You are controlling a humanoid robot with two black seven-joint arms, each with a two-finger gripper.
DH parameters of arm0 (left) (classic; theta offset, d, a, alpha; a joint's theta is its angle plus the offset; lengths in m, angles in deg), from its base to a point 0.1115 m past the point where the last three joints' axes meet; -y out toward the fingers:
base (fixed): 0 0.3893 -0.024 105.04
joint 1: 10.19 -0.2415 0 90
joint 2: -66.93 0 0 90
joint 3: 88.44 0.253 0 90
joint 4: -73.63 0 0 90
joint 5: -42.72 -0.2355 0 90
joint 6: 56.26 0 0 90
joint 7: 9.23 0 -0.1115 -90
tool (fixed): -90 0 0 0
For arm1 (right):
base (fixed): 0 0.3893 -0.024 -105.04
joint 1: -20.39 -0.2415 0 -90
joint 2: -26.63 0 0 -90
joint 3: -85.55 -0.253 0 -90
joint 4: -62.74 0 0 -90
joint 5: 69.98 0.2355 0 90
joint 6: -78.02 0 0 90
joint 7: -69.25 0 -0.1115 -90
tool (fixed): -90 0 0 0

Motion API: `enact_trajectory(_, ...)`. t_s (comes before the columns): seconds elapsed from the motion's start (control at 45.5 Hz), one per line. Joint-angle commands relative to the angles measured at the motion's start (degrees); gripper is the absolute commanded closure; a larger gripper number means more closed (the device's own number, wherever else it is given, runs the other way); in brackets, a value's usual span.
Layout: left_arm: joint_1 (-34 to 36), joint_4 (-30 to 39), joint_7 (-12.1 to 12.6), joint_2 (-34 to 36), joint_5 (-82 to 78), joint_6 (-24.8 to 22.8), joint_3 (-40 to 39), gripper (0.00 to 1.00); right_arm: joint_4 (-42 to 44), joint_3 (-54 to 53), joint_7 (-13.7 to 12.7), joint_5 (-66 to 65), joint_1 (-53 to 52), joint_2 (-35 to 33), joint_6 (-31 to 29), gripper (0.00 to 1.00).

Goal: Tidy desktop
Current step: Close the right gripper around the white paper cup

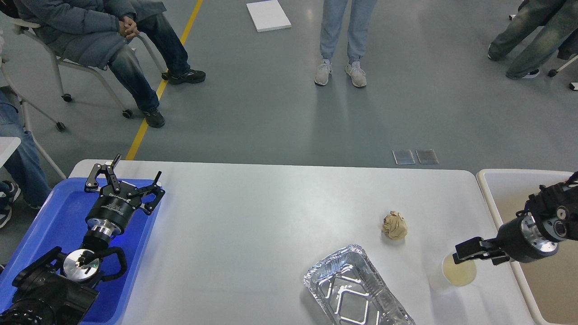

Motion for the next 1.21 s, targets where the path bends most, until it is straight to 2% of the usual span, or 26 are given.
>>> enact_trajectory(0.0, 0.00, 0.00, 0.00, 0.00, 0.00, 0.00, 0.04, 0.00, 3.11, -1.52, 0.06, -0.01, 4.32, 2.25, 2.05, 0.01)
enact_trajectory(0.132, 0.00, 0.00, 0.00, 0.00, 0.00, 0.00, -0.05, 0.00, 3.73, -1.61, 0.23, -0.36, 6.17, 2.60, 4.24, 0.03)
enact_trajectory(0.33, 0.00, 0.00, 0.00, 0.00, 0.00, 0.00, 0.04, 0.00, 4.52, -1.61, 0.41, -6.07, 7.75, 3.48, 7.41, 0.28)
enact_trajectory(0.44, 0.00, 0.00, 0.00, 0.00, 0.00, 0.00, -0.05, 0.00, 4.52, -1.61, 0.50, -6.16, 7.84, 3.39, 7.50, 0.50)
enact_trajectory(0.506, 0.00, 0.00, 0.00, 0.00, 0.00, 0.00, -0.05, 0.00, 4.52, -1.61, 0.67, -6.34, 7.84, 3.39, 7.59, 0.68)
enact_trajectory(0.616, 0.00, 0.00, 0.00, 0.00, 0.00, 0.00, -0.05, 0.00, 4.43, -1.61, 1.90, -8.00, 7.66, 3.48, 8.11, 0.84)
enact_trajectory(0.836, 0.00, 0.00, 0.00, 0.00, 0.00, 0.00, -0.05, 0.00, 3.91, -1.70, 4.28, -9.41, 6.52, 3.31, 8.38, 0.99)
enact_trajectory(1.188, 0.00, 0.00, 0.00, 0.00, 0.00, 0.00, -0.05, 0.00, 2.15, -1.61, 5.16, -9.76, 2.48, 0.85, 8.20, 1.00)
